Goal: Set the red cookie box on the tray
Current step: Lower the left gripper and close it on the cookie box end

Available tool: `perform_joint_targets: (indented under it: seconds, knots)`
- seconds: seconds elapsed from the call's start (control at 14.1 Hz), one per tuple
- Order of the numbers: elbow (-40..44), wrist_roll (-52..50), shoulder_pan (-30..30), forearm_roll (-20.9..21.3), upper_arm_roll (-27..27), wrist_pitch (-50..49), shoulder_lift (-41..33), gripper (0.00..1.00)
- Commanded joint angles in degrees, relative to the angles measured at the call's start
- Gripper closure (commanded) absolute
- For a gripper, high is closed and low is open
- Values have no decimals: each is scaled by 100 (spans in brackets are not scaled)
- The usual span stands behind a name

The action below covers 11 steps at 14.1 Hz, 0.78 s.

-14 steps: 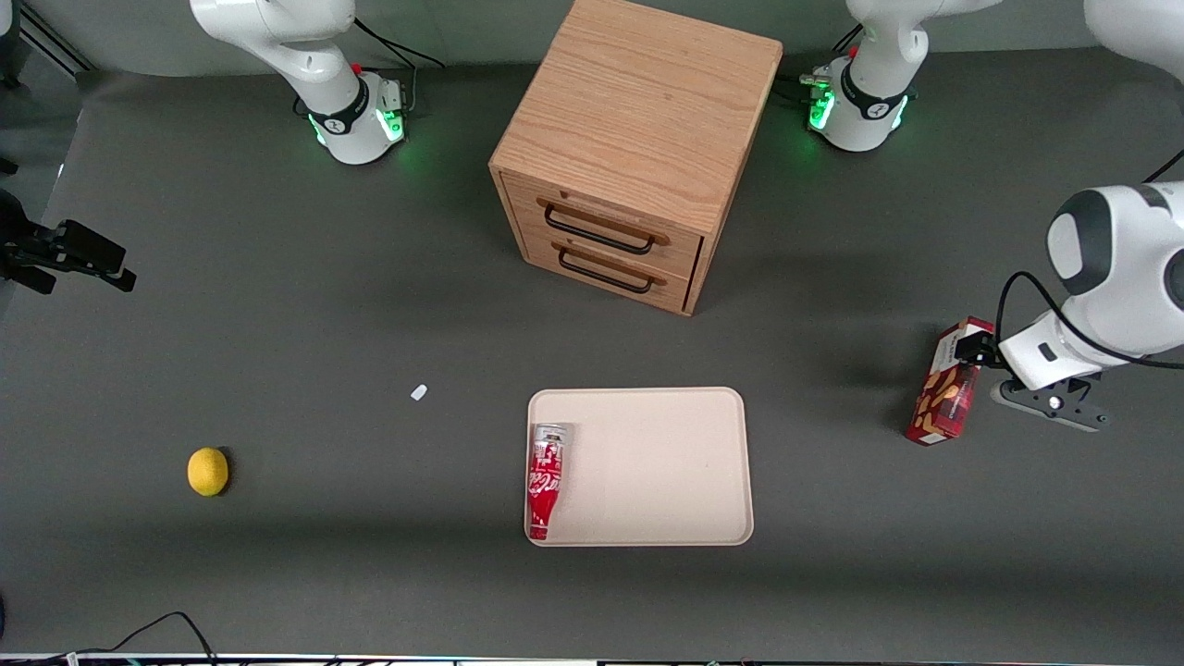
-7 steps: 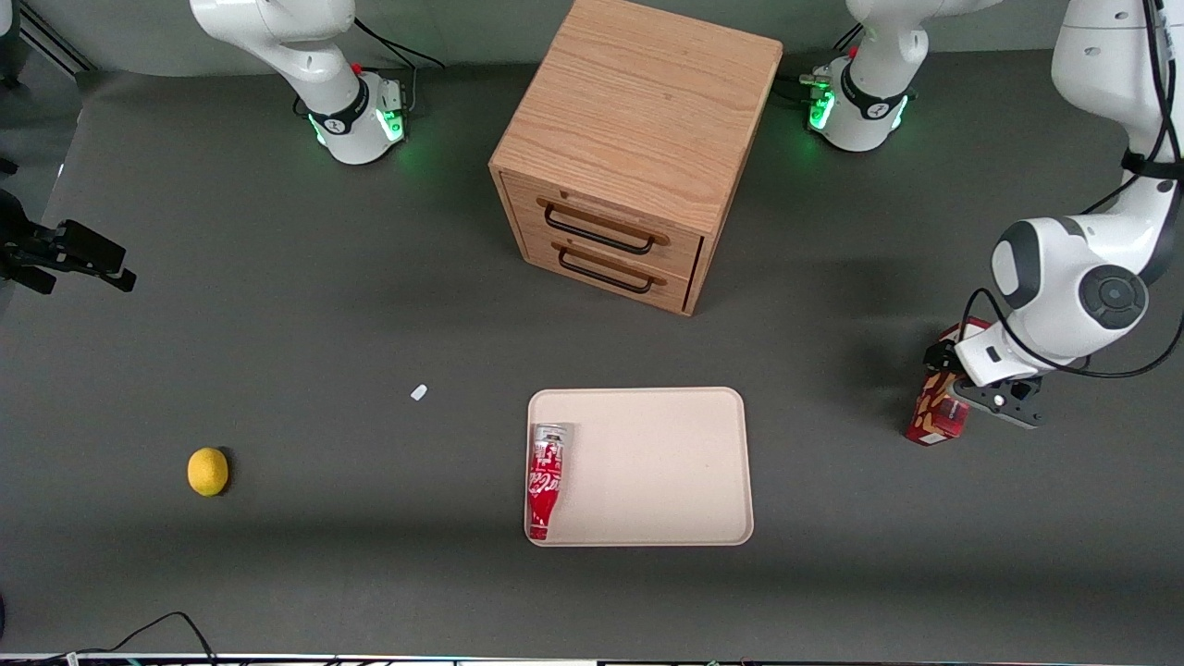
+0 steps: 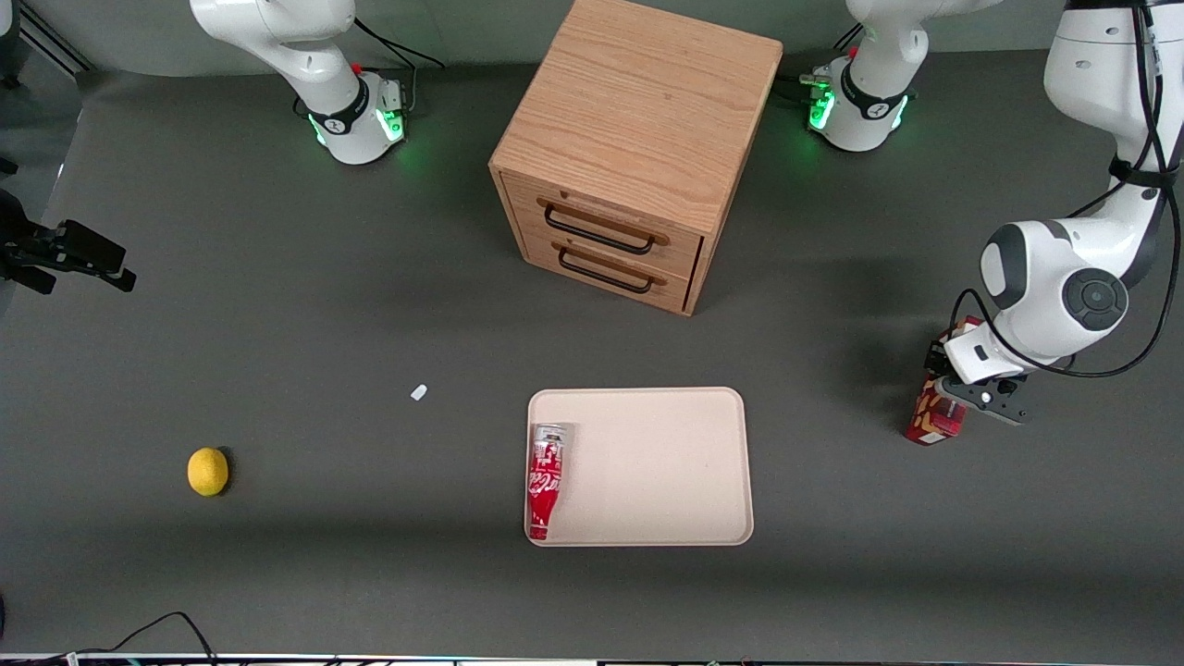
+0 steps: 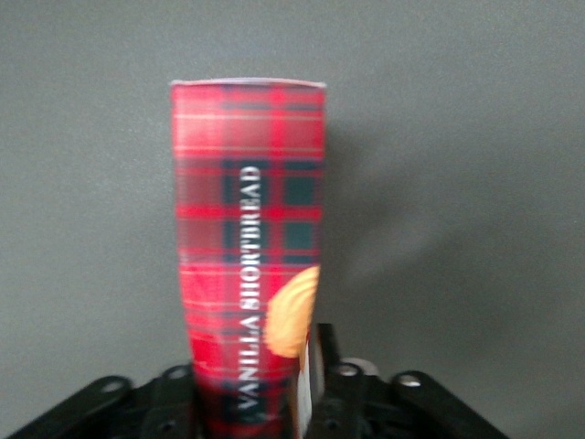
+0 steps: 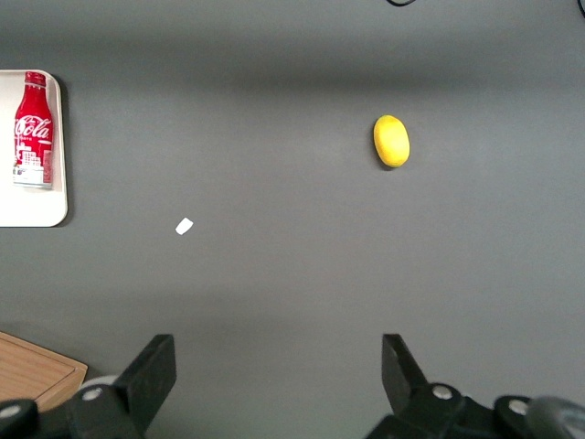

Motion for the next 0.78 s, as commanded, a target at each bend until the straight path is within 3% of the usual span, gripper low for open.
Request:
perform_joint_targets:
  seconds: [0.0,0.35,0.71]
  knots:
    - [-14,28,-17,38,16,-20,-36,100]
    - [432,2,-17,-111,8,-799,-317,100]
    - [2109,-330,-105,-629,-36,-3108,-529,100]
